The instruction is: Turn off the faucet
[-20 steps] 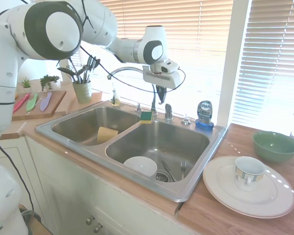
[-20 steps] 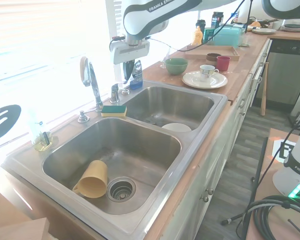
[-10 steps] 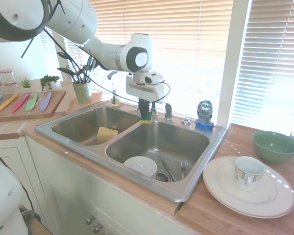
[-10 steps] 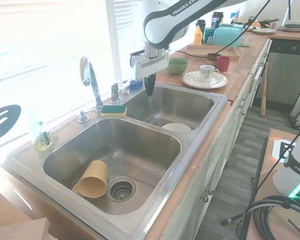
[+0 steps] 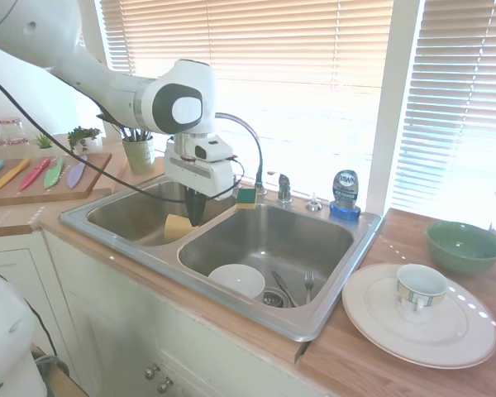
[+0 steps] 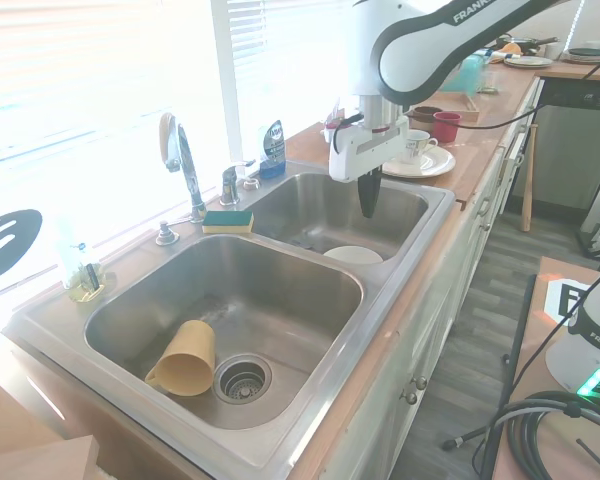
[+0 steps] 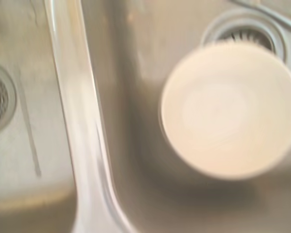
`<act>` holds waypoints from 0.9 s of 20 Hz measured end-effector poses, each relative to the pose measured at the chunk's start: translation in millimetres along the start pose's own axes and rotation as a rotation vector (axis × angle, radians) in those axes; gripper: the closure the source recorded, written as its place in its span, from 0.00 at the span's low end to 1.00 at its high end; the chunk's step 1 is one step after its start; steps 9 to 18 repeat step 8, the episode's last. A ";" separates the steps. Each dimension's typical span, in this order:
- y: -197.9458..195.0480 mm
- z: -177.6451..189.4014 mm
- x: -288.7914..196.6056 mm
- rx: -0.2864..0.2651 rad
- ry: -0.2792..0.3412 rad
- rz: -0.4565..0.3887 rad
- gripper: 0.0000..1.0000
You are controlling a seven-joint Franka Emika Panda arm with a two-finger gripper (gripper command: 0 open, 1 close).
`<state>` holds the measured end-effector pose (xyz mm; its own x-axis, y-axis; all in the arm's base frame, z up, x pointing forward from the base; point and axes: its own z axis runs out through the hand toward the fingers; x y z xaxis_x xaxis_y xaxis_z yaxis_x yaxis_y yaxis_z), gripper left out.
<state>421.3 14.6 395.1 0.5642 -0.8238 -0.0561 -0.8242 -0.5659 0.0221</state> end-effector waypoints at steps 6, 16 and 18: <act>18.1 -4.8 -17.0 0.020 0.003 0.006 0.00; 17.8 -4.2 -18.0 0.020 0.001 0.006 0.00; 17.8 -4.2 -18.0 0.020 0.001 0.006 0.00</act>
